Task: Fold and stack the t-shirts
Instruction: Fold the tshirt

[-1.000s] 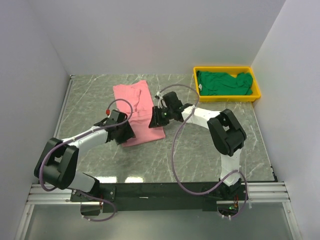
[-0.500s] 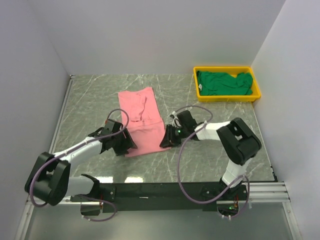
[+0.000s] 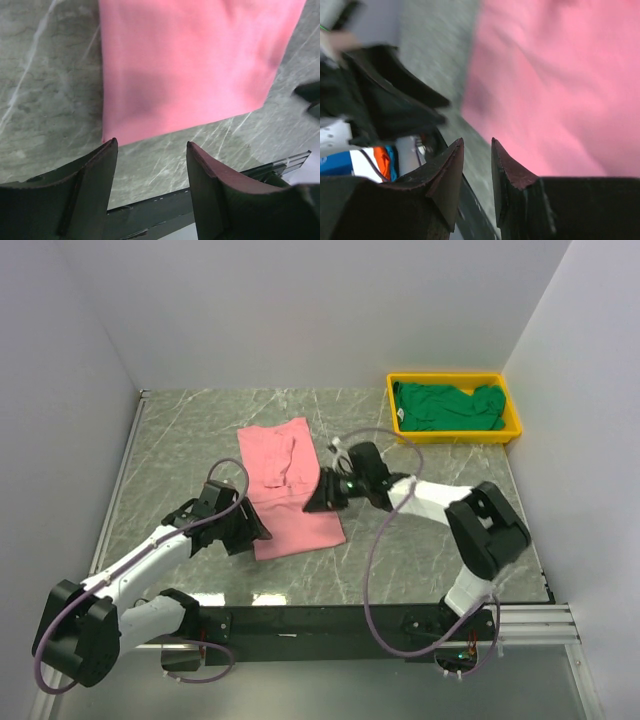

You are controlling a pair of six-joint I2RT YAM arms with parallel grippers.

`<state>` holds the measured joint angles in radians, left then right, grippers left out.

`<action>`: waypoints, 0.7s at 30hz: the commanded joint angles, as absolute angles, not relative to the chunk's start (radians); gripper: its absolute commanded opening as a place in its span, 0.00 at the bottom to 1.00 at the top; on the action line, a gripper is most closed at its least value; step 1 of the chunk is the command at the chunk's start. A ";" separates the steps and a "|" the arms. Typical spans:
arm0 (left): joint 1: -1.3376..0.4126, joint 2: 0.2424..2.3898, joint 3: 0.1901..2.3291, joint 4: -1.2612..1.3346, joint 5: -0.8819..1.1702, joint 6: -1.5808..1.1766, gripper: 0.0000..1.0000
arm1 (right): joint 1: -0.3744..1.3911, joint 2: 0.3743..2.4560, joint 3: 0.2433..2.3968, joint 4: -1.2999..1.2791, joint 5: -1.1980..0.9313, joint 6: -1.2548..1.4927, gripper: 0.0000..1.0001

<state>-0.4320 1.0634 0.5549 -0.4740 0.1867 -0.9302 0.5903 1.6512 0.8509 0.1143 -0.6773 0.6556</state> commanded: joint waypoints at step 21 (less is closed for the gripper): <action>-0.459 1.203 0.417 -0.314 0.293 -0.969 0.62 | 0.575 2.257 1.370 0.374 -0.750 0.752 0.35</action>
<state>-0.4511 1.2114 0.4751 -0.2760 0.2829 -0.9665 0.6102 2.2807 1.3609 0.3550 -0.8062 0.7658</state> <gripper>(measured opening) 0.615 0.344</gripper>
